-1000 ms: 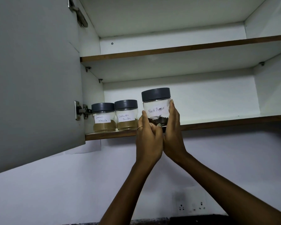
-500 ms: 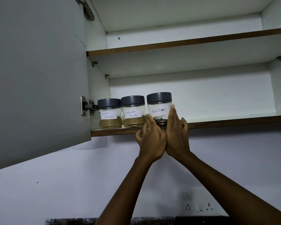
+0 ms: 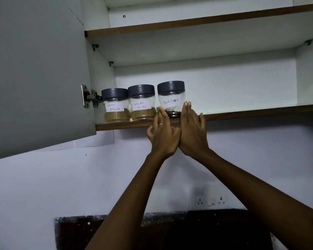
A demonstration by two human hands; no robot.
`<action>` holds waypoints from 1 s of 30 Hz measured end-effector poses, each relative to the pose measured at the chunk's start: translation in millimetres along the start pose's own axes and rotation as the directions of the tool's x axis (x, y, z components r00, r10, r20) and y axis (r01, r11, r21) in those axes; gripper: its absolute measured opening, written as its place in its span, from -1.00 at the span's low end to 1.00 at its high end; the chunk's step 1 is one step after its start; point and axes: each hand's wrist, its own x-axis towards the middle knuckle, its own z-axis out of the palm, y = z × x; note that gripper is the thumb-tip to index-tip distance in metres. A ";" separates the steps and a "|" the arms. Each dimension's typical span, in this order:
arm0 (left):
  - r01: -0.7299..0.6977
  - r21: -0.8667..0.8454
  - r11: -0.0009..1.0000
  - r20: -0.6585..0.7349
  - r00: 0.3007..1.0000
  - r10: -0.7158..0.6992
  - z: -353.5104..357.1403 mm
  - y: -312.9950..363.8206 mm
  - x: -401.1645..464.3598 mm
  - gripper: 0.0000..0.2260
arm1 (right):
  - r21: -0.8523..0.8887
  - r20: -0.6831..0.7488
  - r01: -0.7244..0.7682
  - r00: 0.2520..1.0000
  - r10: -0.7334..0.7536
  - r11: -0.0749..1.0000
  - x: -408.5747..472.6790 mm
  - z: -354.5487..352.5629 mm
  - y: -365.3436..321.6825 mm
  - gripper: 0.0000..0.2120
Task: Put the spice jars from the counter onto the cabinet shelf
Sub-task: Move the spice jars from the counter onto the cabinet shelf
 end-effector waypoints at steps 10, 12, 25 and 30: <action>-0.172 -0.135 0.976 -0.155 0.976 0.151 1.9 7.0 -76.3 -0.46 | 0.256 -0.102 0.164 0.985 -0.142 0.953 -65.7 -21.2 -3.6 -0.49; -0.141 -0.164 0.976 -0.141 0.983 0.118 8.3 1.0 -104.1 -0.50 | 0.303 -0.075 0.146 0.989 -0.129 0.942 -92.7 -17.5 -4.5 -0.54; 0.283 -0.041 0.958 0.597 0.776 -0.204 32.2 -161.8 -344.8 -0.48 | 0.347 0.753 -0.243 0.648 -0.114 0.906 -355.1 60.1 -31.2 -0.29; 0.498 0.206 0.842 0.792 0.421 -0.442 19.0 -214.6 -441.5 -0.41 | 0.247 0.968 -0.440 0.142 -0.205 0.863 -437.7 80.2 -49.3 -0.04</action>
